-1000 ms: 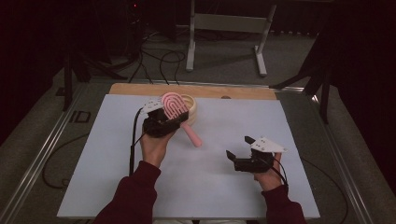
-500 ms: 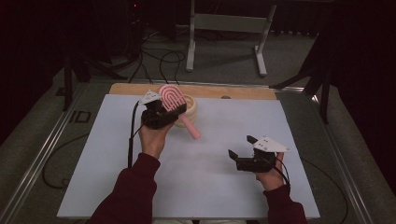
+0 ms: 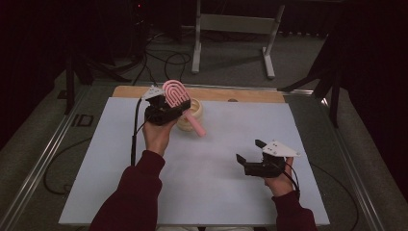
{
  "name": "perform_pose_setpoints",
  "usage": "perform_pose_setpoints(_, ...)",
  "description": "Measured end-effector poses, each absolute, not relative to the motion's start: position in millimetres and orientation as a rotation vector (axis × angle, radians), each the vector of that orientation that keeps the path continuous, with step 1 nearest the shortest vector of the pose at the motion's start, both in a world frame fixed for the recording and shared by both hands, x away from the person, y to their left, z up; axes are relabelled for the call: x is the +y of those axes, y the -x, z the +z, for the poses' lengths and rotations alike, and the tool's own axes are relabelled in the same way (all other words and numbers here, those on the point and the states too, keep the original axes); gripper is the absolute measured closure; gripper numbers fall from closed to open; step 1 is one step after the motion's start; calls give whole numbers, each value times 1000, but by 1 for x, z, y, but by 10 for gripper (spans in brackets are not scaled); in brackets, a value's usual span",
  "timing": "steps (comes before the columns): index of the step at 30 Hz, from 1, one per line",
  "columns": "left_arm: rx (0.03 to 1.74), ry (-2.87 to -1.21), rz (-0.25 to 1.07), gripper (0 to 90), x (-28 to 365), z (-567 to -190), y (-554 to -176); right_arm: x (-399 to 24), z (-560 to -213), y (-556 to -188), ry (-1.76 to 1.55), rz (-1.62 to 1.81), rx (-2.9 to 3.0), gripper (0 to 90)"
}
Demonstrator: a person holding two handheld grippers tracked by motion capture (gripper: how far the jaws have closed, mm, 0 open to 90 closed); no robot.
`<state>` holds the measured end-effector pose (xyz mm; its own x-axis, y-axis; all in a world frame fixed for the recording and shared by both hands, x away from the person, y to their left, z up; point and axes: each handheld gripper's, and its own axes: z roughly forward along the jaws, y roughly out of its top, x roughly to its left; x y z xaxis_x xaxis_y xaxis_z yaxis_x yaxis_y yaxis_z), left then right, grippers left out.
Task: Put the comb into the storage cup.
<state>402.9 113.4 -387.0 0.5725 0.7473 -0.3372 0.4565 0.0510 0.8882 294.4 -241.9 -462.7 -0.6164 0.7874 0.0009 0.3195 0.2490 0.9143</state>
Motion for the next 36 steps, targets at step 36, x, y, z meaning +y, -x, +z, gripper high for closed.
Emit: perform_pose_setpoints(36, 1051, -1577, 363, 629, 123, -358, -414, -242, -462, -294, -1004, 1342, 2062, 93)
